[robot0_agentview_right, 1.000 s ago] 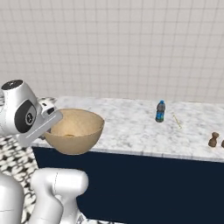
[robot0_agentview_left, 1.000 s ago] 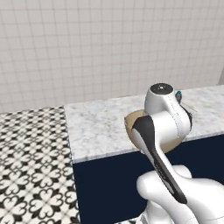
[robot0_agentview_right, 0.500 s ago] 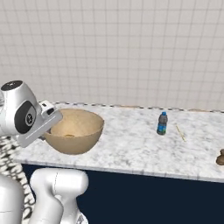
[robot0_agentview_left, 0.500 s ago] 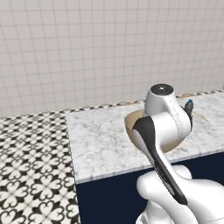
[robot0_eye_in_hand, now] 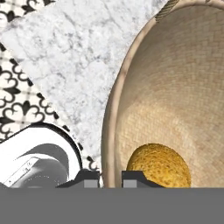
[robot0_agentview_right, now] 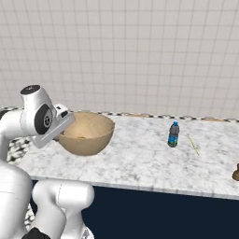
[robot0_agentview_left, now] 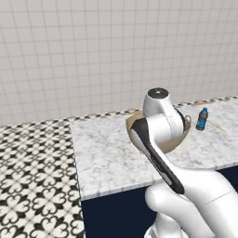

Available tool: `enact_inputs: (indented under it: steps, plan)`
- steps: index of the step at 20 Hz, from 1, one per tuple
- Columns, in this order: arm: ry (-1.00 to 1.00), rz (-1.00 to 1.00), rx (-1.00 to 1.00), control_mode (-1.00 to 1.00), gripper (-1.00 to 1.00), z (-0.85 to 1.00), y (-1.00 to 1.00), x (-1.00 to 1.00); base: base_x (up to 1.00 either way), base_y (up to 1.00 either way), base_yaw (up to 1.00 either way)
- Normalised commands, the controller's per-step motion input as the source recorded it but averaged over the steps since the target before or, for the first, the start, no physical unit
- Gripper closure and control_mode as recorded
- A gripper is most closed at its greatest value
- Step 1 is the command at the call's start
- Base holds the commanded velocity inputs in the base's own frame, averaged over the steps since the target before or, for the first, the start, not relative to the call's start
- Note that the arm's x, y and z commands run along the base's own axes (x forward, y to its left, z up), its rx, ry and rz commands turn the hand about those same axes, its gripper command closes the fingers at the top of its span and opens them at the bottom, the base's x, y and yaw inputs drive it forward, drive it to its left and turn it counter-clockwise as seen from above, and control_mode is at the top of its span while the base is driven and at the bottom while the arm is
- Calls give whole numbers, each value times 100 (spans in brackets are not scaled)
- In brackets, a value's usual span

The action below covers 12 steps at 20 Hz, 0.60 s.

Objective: Open the cabinet, pick up the bread from the cabinet and place it in the basket. Then move the basket to the dining counter.

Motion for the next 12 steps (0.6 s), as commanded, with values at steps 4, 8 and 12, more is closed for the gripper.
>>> enact_inputs:
  steps: [4,8,12]
  plan:
    - [6,0,0,-100,100,-92,0,100,0,0,0]
    - [4,1,0,-100,100,-97,0,98,0,0,0]
    - [0,3,-1,-100,100,-79,2,70,0,0,0]
